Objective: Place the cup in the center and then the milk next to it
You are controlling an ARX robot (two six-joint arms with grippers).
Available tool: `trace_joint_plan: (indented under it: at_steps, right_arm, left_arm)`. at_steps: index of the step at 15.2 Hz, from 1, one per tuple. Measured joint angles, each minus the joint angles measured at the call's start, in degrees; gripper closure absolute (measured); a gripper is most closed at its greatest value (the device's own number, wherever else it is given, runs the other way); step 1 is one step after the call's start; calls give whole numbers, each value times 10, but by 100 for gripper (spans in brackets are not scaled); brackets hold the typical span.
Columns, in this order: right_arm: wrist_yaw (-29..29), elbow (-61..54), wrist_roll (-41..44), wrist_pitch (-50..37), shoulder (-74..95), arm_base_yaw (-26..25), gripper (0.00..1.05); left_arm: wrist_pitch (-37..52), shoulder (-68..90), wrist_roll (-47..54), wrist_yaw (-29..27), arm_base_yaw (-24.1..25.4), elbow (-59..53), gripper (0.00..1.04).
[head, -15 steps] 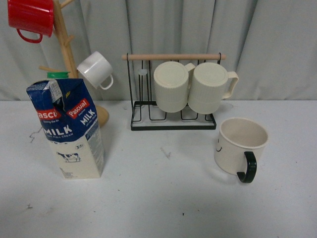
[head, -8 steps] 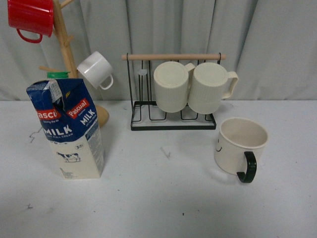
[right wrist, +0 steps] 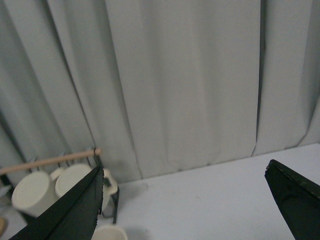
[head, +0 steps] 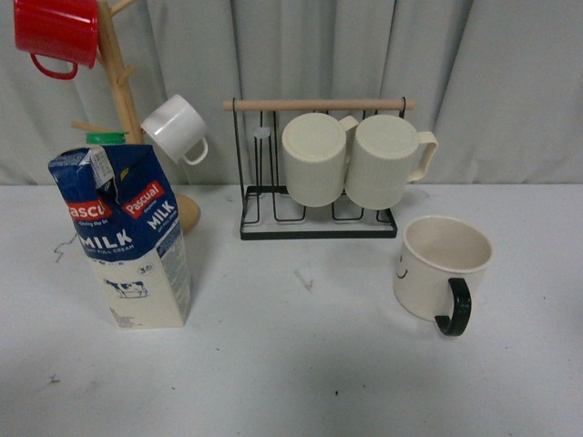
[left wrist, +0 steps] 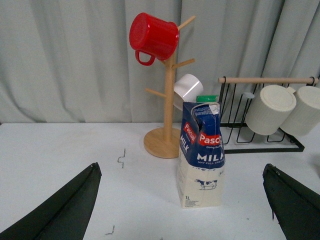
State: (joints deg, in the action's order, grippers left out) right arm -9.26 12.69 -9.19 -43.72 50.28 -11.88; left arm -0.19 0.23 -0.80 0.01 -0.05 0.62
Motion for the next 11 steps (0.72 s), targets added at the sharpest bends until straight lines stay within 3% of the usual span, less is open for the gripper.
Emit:
trace_joint_plan:
  at_steps: [1,4,7,11]
  right_arm:
    - [24,65,-5,-54,116,16,6]
    - [90,241,-43,75,393,99,6]
    - [113,360,-51,201,518,190,6]
    - [120,455,-72,330,604,204,6]
  left_arm:
    - [0,0,0,0,0,0,7]
    - [0,0,0,0,0,0,7]
    - [0,0,0,0,0,0,7]
    - [0,0,0,0,0,0,7]
